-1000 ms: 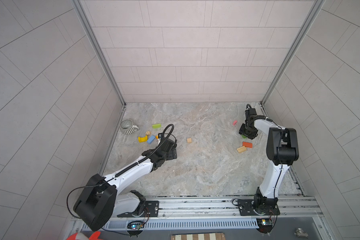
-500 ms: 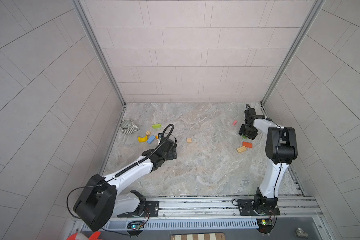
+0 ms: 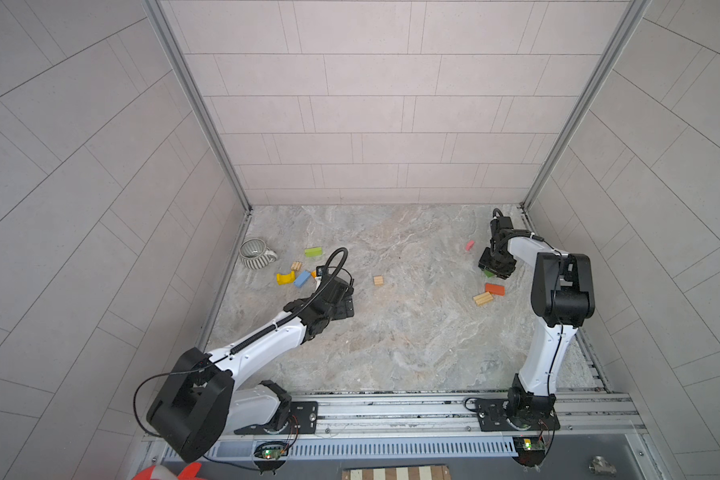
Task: Build the wood block tower
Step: 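Lift the green cube with the right gripper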
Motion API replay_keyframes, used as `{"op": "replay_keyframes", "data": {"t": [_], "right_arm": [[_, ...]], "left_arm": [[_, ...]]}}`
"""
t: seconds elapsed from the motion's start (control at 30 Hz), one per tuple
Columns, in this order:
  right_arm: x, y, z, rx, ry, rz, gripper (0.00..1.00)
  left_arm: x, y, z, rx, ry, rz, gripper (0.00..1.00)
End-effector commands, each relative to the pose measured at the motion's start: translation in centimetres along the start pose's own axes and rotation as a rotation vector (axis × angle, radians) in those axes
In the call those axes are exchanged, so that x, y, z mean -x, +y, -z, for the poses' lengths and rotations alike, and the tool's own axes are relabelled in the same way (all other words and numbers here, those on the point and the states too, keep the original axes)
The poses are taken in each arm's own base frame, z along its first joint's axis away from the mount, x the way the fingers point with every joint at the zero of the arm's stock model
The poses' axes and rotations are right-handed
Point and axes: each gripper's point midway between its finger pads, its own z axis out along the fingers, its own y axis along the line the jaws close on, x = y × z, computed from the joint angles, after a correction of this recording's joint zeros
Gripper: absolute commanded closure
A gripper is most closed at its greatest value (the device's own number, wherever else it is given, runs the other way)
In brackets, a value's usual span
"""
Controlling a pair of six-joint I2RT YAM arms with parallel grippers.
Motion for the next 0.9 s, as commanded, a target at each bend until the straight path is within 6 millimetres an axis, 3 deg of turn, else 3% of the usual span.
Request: {"op": "replay_keyframes", "data": {"t": [0.0, 0.13, 0.27, 0.4, 0.73, 0.87], "right_arm": [[-0.29, -0.39, -0.70, -0.019, 0.017, -0.043, 0.47], [-0.40, -0.30, -0.94, -0.021, 0.032, -0.039, 0.48], [-0.52, -0.41, -0.82, -0.028, 0.035, -0.017, 0.59], [-0.74, -0.61, -0.72, -0.037, 0.043, 0.009, 0.61], [-1.15, -0.35, -0.27, -0.039, 0.051, 0.042, 0.46], [-1.11, -0.42, -0.16, -0.042, 0.048, 0.037, 0.51]], "left_arm": [[-0.07, 0.48, 0.04, 0.017, -0.010, -0.008, 0.05], [-0.11, 0.52, 0.03, 0.018, -0.010, -0.007, 0.05], [-0.09, 0.52, 0.01, 0.018, -0.010, -0.007, 0.05], [-0.15, 0.44, -0.06, 0.015, -0.008, -0.007, 0.05], [-0.26, 0.45, -0.14, 0.016, -0.004, -0.007, 0.05], [-0.34, 0.56, -0.08, 0.018, -0.002, -0.007, 0.05]]}}
